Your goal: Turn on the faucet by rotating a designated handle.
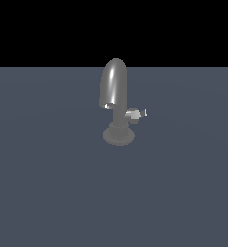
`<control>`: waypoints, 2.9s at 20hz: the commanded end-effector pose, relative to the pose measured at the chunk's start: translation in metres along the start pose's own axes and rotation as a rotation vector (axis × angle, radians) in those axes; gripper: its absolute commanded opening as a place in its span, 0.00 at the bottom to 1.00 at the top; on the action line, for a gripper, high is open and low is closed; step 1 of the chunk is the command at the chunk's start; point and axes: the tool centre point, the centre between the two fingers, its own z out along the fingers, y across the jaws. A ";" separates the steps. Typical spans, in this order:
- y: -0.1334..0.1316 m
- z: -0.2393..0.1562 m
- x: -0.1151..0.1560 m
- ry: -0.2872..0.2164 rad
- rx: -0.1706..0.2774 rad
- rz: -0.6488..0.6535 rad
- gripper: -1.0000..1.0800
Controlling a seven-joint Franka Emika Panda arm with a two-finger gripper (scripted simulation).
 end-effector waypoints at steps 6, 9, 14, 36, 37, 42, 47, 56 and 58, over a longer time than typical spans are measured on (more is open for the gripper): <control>-0.001 0.000 0.003 -0.009 0.005 0.009 0.00; -0.002 -0.001 0.008 -0.023 0.012 0.023 0.00; -0.005 -0.002 0.021 -0.062 0.032 0.061 0.00; -0.010 0.009 0.130 -0.389 0.198 0.381 0.00; -0.009 0.010 0.136 -0.405 0.207 0.397 0.00; -0.005 0.019 0.163 -0.490 0.250 0.480 0.00; 0.002 0.031 0.189 -0.577 0.294 0.564 0.00; 0.019 0.059 0.233 -0.741 0.379 0.724 0.00; 0.023 0.067 0.243 -0.779 0.399 0.761 0.00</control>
